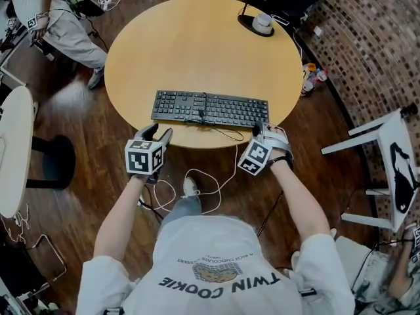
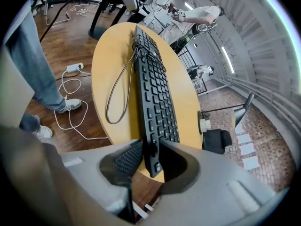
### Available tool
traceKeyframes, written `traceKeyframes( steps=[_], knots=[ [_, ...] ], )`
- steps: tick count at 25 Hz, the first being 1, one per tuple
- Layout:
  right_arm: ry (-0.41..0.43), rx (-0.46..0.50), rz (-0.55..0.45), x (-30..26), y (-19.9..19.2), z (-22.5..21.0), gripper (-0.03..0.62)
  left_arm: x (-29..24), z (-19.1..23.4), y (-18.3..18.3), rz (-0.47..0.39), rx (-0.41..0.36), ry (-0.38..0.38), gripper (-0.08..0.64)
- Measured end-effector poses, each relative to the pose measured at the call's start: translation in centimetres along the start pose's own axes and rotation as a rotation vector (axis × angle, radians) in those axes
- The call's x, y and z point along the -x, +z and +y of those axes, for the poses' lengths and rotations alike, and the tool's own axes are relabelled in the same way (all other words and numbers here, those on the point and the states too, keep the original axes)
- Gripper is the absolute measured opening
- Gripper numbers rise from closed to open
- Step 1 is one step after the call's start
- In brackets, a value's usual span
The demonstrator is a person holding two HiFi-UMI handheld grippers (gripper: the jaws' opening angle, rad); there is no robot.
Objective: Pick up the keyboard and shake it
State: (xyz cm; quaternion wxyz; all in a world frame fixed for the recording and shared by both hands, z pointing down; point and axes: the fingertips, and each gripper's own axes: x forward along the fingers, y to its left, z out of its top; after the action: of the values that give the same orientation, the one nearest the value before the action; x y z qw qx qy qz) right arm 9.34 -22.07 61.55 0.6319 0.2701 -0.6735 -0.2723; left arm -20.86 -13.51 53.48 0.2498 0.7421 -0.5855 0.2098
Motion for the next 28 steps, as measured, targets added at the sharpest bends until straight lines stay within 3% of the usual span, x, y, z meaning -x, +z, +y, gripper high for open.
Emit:
traceKeyframes(
  steps=[5, 10, 18, 28],
  knots=[
    [0.018, -0.046, -0.046, 0.9, 0.4, -0.3, 0.106, 2.2, -3.6, 0.0, -0.035, 0.001, -0.002, 0.197],
    [0.075, -0.24, -0.179, 5.6, 1.3, -0.3, 0.106, 5.4, -7.6, -0.1, -0.093, 0.014, 0.024, 0.17],
    [0.187, -0.42, -0.318, 13.8, -1.1, 4.5, 0.104, 9.3, -16.3, -3.1, -0.116, 0.02, 0.043, 0.066],
    [0.352, -0.694, -0.461, 21.8, -1.1, 8.9, 0.104, 14.2, -24.9, -4.3, -0.158, 0.052, -0.012, 0.008]
  ],
)
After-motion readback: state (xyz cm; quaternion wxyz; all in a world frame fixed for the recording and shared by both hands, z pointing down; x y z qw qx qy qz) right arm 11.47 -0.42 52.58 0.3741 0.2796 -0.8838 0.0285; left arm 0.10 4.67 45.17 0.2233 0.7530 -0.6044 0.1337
